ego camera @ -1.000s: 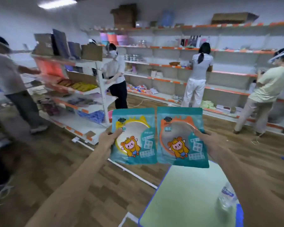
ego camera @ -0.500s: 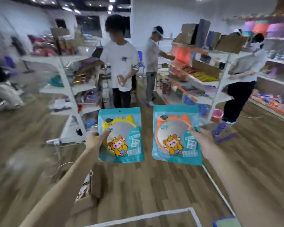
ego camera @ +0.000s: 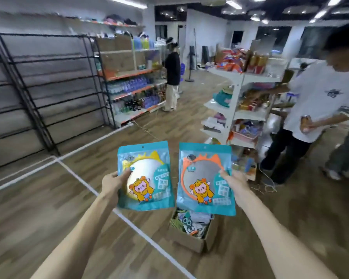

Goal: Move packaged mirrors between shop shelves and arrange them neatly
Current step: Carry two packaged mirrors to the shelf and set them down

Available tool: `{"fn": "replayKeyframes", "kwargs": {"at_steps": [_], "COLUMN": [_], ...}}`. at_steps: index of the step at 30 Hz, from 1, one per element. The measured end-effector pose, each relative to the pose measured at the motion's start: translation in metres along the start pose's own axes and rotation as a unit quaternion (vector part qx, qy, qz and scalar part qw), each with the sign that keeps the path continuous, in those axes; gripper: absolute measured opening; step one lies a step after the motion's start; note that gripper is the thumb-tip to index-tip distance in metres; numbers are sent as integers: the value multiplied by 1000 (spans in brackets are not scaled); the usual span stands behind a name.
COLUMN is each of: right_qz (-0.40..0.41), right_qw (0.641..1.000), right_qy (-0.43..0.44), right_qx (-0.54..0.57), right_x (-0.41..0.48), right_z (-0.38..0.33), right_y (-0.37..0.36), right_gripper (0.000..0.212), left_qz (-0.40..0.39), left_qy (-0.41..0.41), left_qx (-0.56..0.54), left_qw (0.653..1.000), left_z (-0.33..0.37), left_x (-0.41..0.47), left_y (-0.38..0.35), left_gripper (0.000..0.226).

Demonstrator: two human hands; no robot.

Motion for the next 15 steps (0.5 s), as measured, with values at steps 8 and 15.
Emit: {"fn": "replayKeyframes", "kwargs": {"at_steps": [8,15], "right_qz": [-109,-129], "right_qw": [993,991], "right_qy": [6,0], "right_qx": [-45,-41], "right_x": [47,130], "right_z": [-52,-85], "right_y": [-194,-297], "right_gripper": [11,10], "left_qz": [112,127], "left_qy": [-4,-13], "left_qx": [-25,-15], "left_qw": [993,992], "left_z": [17,29], "left_x": [75,199], "left_y": [125,152], "left_gripper": [28,29]}}
Point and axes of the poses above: each hand's wrist, its own x-axis towards the middle knuckle, its own y-axis out of the back of the hand, z = x × y, the point moved 5 cm from there along x, towards the middle knuckle, and after that the axes turned 8 degrees about -y, right-handed, at the moved point
